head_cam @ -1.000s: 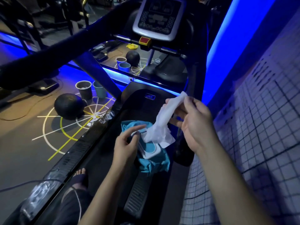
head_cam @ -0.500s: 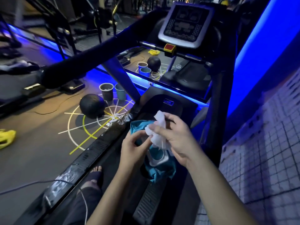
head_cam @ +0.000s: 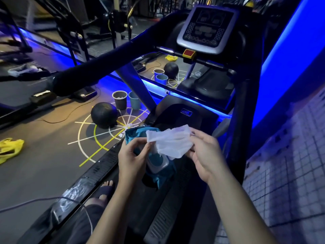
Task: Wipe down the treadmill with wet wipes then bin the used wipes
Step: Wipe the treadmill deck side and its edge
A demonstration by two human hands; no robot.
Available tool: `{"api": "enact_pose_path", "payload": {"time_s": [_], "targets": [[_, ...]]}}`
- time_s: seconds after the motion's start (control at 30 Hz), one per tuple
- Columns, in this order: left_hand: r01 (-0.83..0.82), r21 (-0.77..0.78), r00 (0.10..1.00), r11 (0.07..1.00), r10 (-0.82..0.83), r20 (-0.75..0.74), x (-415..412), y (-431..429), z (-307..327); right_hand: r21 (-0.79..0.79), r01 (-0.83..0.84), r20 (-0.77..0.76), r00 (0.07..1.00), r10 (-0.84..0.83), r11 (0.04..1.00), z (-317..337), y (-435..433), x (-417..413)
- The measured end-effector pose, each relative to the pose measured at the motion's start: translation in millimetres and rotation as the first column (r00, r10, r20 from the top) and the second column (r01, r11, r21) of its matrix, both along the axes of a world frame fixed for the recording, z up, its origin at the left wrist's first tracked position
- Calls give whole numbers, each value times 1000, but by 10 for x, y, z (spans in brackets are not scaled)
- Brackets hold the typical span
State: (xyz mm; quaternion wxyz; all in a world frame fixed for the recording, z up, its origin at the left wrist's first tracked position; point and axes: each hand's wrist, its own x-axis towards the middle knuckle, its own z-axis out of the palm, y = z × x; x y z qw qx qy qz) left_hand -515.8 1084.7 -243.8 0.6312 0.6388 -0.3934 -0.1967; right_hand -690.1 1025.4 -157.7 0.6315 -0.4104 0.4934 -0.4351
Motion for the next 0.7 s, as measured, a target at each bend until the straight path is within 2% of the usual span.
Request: {"api": "enact_pose_path", "payload": {"time_s": [0.1, 0.2, 0.37, 0.47, 0.53, 0.7], "targets": [[8, 6, 1000, 1000, -8, 0, -34, -16, 7, 232, -104, 282, 959, 36, 967, 52, 6, -13], [11, 15, 1000, 1000, -10, -22, -75, -30, 25, 282, -121, 330, 944, 22, 952, 101, 32, 42], [74, 3, 997, 997, -74, 6, -176, 2, 105, 182, -60, 337, 941, -5, 981, 378, -197, -10], [118, 25, 991, 993, -120, 68, -241, 0, 96, 92, 49, 282, 957, -73, 995, 491, -313, 3], [129, 41, 986, 991, -133, 105, -273, 0, 84, 44, 86, 312, 945, -95, 995, 540, -346, 44], [172, 48, 981, 984, -175, 79, -317, 18, 109, 6, 108, 387, 917, -102, 994, 705, -401, 14]]}}
